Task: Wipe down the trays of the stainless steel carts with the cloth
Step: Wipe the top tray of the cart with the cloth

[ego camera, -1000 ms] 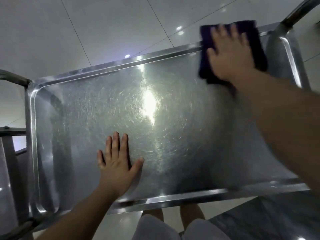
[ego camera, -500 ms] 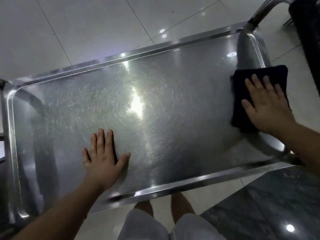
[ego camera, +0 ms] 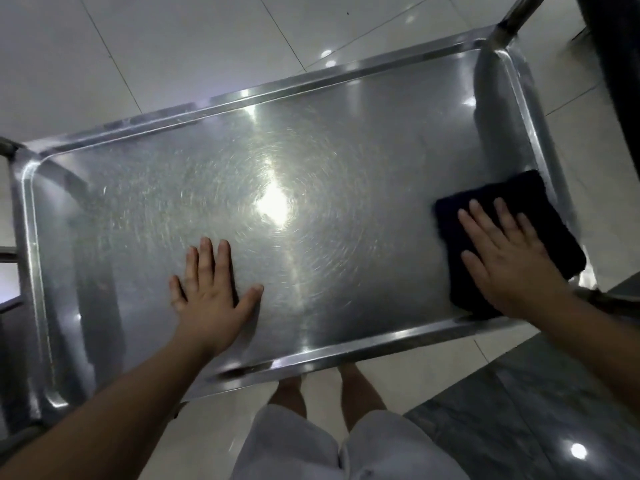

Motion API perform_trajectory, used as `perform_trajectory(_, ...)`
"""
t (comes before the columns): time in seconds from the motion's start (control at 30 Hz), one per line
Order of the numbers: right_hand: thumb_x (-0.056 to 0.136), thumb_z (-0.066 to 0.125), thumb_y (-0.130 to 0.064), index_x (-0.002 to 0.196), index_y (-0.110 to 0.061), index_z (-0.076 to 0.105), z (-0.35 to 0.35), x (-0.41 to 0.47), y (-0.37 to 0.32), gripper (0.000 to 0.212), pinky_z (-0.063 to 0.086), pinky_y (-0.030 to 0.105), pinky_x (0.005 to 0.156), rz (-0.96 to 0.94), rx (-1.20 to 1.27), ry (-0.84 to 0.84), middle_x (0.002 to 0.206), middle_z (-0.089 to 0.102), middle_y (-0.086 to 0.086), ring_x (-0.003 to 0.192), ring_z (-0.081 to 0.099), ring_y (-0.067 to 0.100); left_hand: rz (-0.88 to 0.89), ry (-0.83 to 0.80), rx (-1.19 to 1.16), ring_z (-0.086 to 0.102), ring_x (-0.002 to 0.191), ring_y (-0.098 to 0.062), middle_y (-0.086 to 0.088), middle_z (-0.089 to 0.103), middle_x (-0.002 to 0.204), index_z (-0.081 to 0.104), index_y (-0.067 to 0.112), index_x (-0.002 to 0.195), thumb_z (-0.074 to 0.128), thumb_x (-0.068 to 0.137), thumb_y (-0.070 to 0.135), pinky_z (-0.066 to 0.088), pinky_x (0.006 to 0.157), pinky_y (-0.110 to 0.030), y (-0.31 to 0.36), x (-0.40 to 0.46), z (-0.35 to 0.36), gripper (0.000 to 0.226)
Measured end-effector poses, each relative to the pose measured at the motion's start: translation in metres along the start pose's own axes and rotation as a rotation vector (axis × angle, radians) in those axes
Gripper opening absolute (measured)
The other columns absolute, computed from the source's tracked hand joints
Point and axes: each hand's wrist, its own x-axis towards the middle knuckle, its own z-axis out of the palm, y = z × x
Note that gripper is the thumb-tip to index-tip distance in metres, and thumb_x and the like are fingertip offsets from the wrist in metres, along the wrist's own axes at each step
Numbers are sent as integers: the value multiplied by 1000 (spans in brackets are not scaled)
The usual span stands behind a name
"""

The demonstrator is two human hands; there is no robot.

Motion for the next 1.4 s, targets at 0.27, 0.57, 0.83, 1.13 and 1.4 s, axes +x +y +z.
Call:
perform_trajectory(0.27,105,14,-48,165,-25,1,-80,223,0,66,0,50,127,154,83,151,173,-4,-1,158,-3,28,-1,23,2,-36,152,-13,11,-36,166,-24,40,159,15,81,83,-19,123,-54,5,9,-5,97)
perform_trajectory(0.57,103,15,-52,165,-23,4,-73,189,-15,69,5,51,127,50,67,114,173,2,0,158,1,30,-14,6,16,-38,151,-12,12,-39,164,-30,41,155,13,79,85,-17,124,-55,-1,7,-2,97)
perform_trajectory(0.83,104,29,-46,163,-20,22,29,-72,-70,65,18,55,124,-167,-34,-26,171,17,0,159,7,27,8,-34,-17,-41,148,-11,13,-43,159,-34,41,151,13,78,86,-19,123,-55,0,3,-5,98)
perform_trajectory(1.13,105,23,-47,164,-30,12,-24,83,-80,62,9,49,128,-249,-63,53,171,10,-7,159,4,22,5,-23,-9,-46,145,-9,16,-49,155,-35,43,151,11,80,86,-20,122,-54,0,5,-5,95)
perform_trajectory(1.4,107,17,-44,164,-22,-2,-97,286,-117,64,-1,52,127,46,81,129,173,-5,1,158,-8,31,10,-29,-16,-47,144,-9,15,-48,156,-35,44,150,15,83,82,-23,121,-53,4,8,-10,93)
